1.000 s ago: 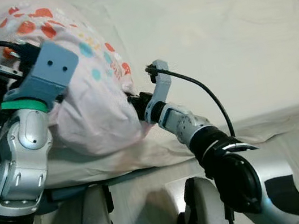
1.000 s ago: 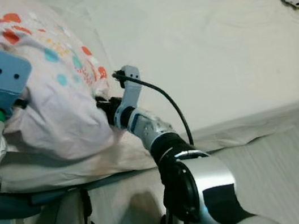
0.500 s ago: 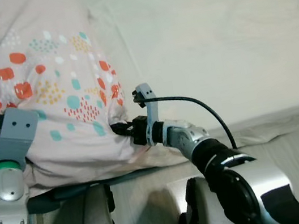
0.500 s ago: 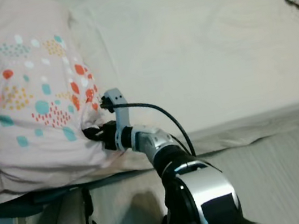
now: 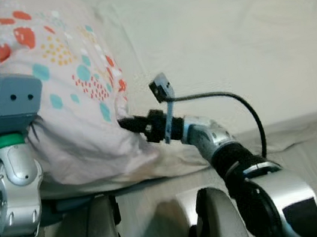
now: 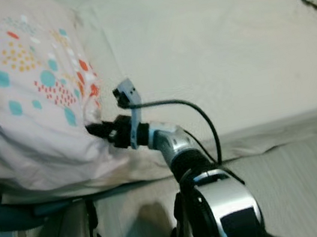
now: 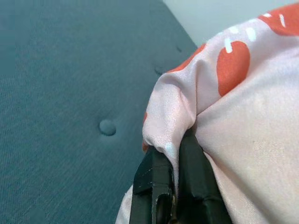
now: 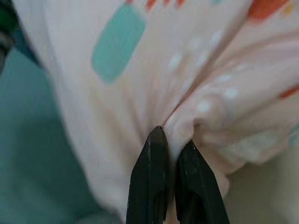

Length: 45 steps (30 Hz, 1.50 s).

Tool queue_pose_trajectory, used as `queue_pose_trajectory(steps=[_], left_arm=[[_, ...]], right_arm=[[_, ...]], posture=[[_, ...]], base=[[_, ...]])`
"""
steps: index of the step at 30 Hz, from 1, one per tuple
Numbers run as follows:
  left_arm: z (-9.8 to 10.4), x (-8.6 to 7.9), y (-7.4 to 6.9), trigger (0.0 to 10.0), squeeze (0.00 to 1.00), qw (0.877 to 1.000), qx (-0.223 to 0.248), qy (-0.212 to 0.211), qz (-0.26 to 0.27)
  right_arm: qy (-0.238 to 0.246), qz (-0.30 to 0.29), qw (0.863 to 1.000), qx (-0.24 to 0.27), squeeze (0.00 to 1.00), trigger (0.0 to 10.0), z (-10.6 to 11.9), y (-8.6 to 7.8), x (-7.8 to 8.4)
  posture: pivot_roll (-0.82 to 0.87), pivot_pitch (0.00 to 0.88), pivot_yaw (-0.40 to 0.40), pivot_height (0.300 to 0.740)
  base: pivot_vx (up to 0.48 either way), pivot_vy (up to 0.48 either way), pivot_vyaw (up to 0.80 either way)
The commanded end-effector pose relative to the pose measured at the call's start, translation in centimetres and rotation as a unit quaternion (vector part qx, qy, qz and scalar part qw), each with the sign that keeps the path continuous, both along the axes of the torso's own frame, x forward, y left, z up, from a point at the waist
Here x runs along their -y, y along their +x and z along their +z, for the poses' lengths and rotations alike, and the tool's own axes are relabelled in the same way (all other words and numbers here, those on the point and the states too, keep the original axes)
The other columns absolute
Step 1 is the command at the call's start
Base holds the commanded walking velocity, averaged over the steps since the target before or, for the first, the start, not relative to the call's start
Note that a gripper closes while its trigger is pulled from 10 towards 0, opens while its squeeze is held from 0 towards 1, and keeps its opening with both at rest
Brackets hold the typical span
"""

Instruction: Clean up the room

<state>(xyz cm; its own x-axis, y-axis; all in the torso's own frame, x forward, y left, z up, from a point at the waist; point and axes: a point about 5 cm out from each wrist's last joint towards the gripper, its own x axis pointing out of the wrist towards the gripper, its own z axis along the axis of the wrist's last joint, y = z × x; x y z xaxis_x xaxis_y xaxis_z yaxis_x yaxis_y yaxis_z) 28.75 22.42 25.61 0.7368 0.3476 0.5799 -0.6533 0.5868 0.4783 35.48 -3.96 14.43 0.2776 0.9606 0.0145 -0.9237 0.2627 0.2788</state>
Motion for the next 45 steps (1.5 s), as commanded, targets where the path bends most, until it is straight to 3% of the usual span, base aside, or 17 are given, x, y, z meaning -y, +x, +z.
queue_pose_trajectory(steps=[1, 3, 11, 13, 14, 16, 19, 20, 21, 27, 29, 31, 35, 37, 41, 44, 45], left_arm=[[-1.6, 0.9, 0.6, 10.0, 0.00, 0.997, -0.060, 0.014, -0.041], [-2.9, 1.1, 0.8, 10.0, 0.00, 0.993, -0.102, 0.015, -0.056], [-2.9, 1.1, 0.8, 10.0, 0.00, 0.993, -0.102, 0.015, -0.056], [-4.2, 0.7, 0.9, 10.0, 0.00, 0.989, -0.140, 0.007, -0.050], [-4.9, -1.1, 1.0, 10.0, 1.00, 0.991, -0.135, -0.012, 0.002], [-5.2, -3.7, 0.7, 10.0, 1.00, 0.990, -0.105, -0.033, 0.086], [-5.2, -5.3, 0.0, 10.0, 1.00, 0.985, -0.103, -0.044, 0.131], [-5.5, -5.9, -0.5, 10.0, 0.62, 0.983, -0.114, -0.055, 0.136], [-5.9, -6.3, -1.0, 10.0, 0.00, 0.981, -0.131, -0.076, 0.123], [-6.9, -6.5, -2.4, 10.0, 0.00, 0.966, -0.174, -0.187, -0.027], [-5.5, -6.9, -3.0, 10.0, 0.00, 0.954, -0.153, -0.232, -0.112], [-4.8, -7.2, -3.1, 10.0, 0.00, 0.952, -0.140, -0.239, -0.130], [-1.1, -8.0, -2.9, 10.0, 0.00, 0.963, -0.089, -0.205, -0.151], [3.0, -8.2, -2.9, 10.0, 0.00, 0.974, -0.042, -0.147, -0.167], [6.5, -7.6, -2.9, 10.0, 0.00, 0.977, -0.013, -0.082, -0.194], [7.9, -6.4, -2.7, 10.0, 0.00, 0.967, -0.016, -0.072, -0.246], [7.2, -5.3, -2.6, 10.0, 0.00, 0.952, -0.050, -0.083, -0.289]], right_arm=[[-0.023, -0.018, 1.000, -0.009, 0.00, 10.0, -2.3, -0.8, 1.1], [-0.029, -0.033, 0.999, -0.017, 0.00, 10.0, -3.0, -1.0, 1.6], [-0.029, -0.033, 0.999, -0.017, 0.00, 10.0, -3.0, -1.0, 1.6], [-0.030, -0.051, 0.998, -0.029, 0.00, 10.0, -3.7, -1.1, 2.2], [-0.006, -0.085, 0.996, -0.039, 0.00, 10.0, -3.8, -0.9, 3.6], [0.027, -0.126, 0.991, -0.047, 0.00, 10.0, -3.5, -0.6, 5.5], [0.036, -0.138, 0.989, -0.046, 0.00, 10.0, -3.4, -0.5, 6.2], [0.037, -0.140, 0.988, -0.046, 0.00, 10.0, -3.4, -0.5, 6.3], [0.037, -0.141, 0.988, -0.046, 0.00, 10.0, -3.5, -0.6, 6.4], [0.038, -0.142, 0.988, -0.046, 0.00, 10.0, -3.7, -0.8, 6.3], [0.040, -0.142, 0.988, -0.046, 0.00, 10.0, -3.8, -0.9, 6.2], [0.042, -0.142, 0.988, -0.045, 0.00, 10.0, -3.7, -0.9, 6.2], [0.060, -0.144, 0.987, -0.031, 0.00, 10.0, -2.7, -0.7, 6.4], [0.078, -0.147, 0.986, -0.005, 0.00, 10.0, -1.3, -0.5, 6.7], [0.096, -0.157, 0.982, 0.034, 0.00, 10.0, 0.7, -0.4, 7.5], [0.110, -0.173, 0.977, 0.063, 0.00, 10.0, 2.2, -0.7, 8.6], [0.113, -0.176, 0.976, 0.067, 0.00, 10.0, 2.5, -0.9, 8.8]], posture=[[0.18, 0.186, -0.048, 0.584], [0.18, 0.186, -0.048, 0.584], [0.18, 0.186, -0.048, 0.584], [0.18, 0.182, -0.040, 0.584], [0.16, 0.164, -0.040, 0.584], [0.17, 0.163, -0.041, 0.584], [0.17, 0.164, -0.041, 0.584], [0.17, 0.166, -0.041, 0.584], [0.18, 0.170, -0.042, 0.584], [0.19, 0.181, -0.045, 0.584], [0.20, 0.186, -0.050, 0.584], [0.20, 0.186, -0.050, 0.584], [0.21, 0.189, -0.055, 0.584], [0.21, 0.190, -0.057, 0.584], [0.21, 0.188, -0.053, 0.584], [0.20, 0.189, -0.048, 0.584], [0.20, 0.190, -0.045, 0.584]], base=[[0.000, 0.000, 0.00], [0.000, 0.000, 0.00], [0.000, 0.000, 0.00], [0.000, 0.000, 0.00], [0.000, 0.000, 0.00], [0.000, 0.000, 0.00], [0.000, 0.000, 0.00], [0.000, 0.000, 0.00], [0.000, 0.000, 0.00], [0.000, 0.000, 0.00], [0.000, 0.000, 0.00], [0.000, 0.000, 0.00], [0.000, 0.000, 0.00], [0.000, 0.000, 0.00], [0.000, 0.000, 0.00], [0.000, 0.000, 0.00], [0.000, 0.000, 0.00]])
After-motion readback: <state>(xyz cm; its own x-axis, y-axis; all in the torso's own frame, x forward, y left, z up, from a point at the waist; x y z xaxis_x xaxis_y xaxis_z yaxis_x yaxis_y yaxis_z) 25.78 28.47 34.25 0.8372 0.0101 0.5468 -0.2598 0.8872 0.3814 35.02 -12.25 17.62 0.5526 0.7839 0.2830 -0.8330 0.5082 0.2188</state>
